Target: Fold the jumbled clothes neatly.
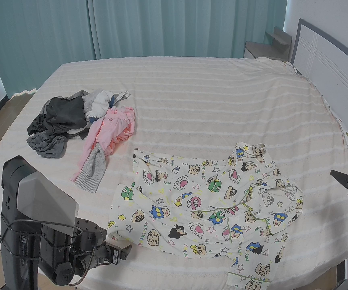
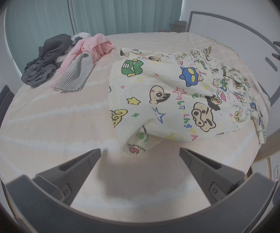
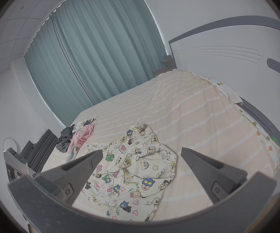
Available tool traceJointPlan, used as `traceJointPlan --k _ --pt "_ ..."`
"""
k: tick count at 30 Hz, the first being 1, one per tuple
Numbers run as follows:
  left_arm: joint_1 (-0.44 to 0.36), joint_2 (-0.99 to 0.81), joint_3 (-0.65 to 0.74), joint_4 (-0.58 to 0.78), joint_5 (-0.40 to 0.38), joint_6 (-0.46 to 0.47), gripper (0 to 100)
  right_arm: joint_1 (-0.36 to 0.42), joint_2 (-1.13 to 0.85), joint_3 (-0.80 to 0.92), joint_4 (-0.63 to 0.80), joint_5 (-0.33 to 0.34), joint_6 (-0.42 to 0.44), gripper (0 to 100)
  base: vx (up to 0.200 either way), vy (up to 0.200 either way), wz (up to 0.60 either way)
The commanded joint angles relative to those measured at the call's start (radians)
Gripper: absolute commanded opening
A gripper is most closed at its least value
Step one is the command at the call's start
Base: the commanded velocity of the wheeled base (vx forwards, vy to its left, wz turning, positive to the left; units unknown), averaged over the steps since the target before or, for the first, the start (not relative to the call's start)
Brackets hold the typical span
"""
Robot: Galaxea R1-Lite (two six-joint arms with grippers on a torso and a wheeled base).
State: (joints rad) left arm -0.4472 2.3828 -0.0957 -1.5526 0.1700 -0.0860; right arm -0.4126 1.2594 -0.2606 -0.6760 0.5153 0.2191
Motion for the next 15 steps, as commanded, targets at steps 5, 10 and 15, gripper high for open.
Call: traceJointPlan --k 5,10,15 --pt "-0.001 0.023 -0.03 -0.018 0.009 0.068 100 0.0 0.002 0.0 -0.001 0.0 0.0 100 0.0 0.0 0.0" --pt "0.001 0.024 -0.075 -0.018 0.019 0.069 100 0.0 0.002 0.0 -0.001 0.0 0.0 100 0.0 0.0 0.0" --pt "-0.001 0.038 -0.104 -0.015 0.048 0.1 100 0.0 0.002 0.0 -0.001 0.0 0.0 100 0.0 0.0 0.0"
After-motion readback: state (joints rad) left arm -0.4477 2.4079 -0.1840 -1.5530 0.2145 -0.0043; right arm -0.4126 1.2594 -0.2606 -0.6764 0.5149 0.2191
